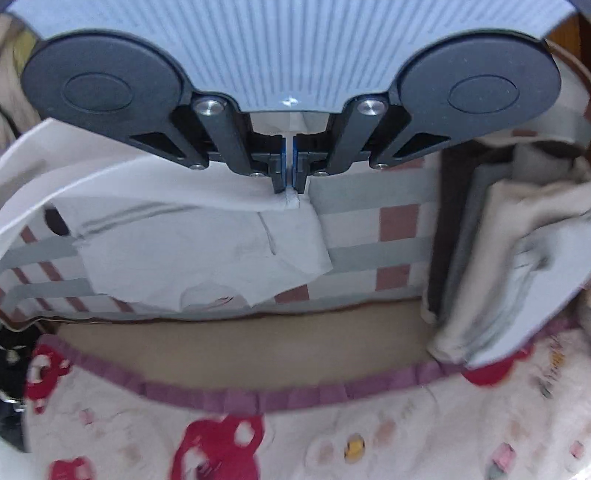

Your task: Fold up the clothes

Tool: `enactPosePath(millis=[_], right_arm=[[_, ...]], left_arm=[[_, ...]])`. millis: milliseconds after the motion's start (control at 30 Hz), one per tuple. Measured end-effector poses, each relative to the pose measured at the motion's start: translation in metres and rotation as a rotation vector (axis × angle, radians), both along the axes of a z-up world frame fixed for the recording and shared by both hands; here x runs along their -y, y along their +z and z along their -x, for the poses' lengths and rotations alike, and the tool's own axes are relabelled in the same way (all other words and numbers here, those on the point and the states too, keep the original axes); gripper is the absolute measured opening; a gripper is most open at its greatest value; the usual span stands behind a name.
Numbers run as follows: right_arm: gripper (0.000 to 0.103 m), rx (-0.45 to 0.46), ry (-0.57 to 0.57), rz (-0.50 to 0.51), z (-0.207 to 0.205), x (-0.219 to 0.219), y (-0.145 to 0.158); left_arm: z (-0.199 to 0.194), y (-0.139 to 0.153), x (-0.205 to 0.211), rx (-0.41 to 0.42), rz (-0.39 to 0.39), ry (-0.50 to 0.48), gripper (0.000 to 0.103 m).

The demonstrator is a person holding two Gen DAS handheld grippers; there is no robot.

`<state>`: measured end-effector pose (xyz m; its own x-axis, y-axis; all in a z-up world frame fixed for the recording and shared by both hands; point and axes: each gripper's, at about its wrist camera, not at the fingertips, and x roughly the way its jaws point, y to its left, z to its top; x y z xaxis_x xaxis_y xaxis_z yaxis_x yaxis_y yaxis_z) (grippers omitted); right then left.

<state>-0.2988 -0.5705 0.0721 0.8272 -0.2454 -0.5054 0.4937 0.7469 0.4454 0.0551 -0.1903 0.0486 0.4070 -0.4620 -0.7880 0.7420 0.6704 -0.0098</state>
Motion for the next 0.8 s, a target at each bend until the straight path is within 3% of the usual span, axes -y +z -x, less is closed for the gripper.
enactPosePath(millis=[67, 200, 267, 400, 500, 567, 600, 800], right_arm=[[0.006, -0.034, -0.075, -0.037, -0.049, 0.034, -0.016], [0.006, -0.093, -0.22, -0.067, -0.129, 0.091, -0.069], [0.006, -0.077, -0.253, -0.093, -0.144, 0.109, -0.104], [0.013, -0.107, -0.263, -0.135, -0.146, 0.125, -0.156], [0.014, -0.086, -0.304, -0.207, -0.138, 0.14, -0.164], [0.031, -0.023, -0.317, -0.231, -0.131, 0.145, -0.16], [0.035, -0.008, -0.32, -0.237, -0.129, 0.146, -0.159], [0.039, -0.103, -0.194, -0.233, -0.134, 0.128, -0.159]], left_arm=[[-0.035, -0.017, 0.034, -0.016, -0.03, 0.038, 0.002], [-0.069, -0.053, 0.084, 0.08, -0.092, 0.064, 0.002], [-0.076, -0.069, 0.088, 0.072, -0.065, 0.093, 0.003], [-0.085, -0.106, 0.081, -0.024, -0.08, 0.121, 0.004], [-0.09, -0.122, 0.074, -0.032, -0.086, 0.099, 0.01], [-0.095, -0.123, 0.07, -0.006, -0.067, 0.093, 0.01], [-0.098, -0.122, 0.068, -0.003, -0.047, 0.089, 0.01], [-0.104, -0.11, 0.059, -0.028, 0.041, 0.103, 0.01]])
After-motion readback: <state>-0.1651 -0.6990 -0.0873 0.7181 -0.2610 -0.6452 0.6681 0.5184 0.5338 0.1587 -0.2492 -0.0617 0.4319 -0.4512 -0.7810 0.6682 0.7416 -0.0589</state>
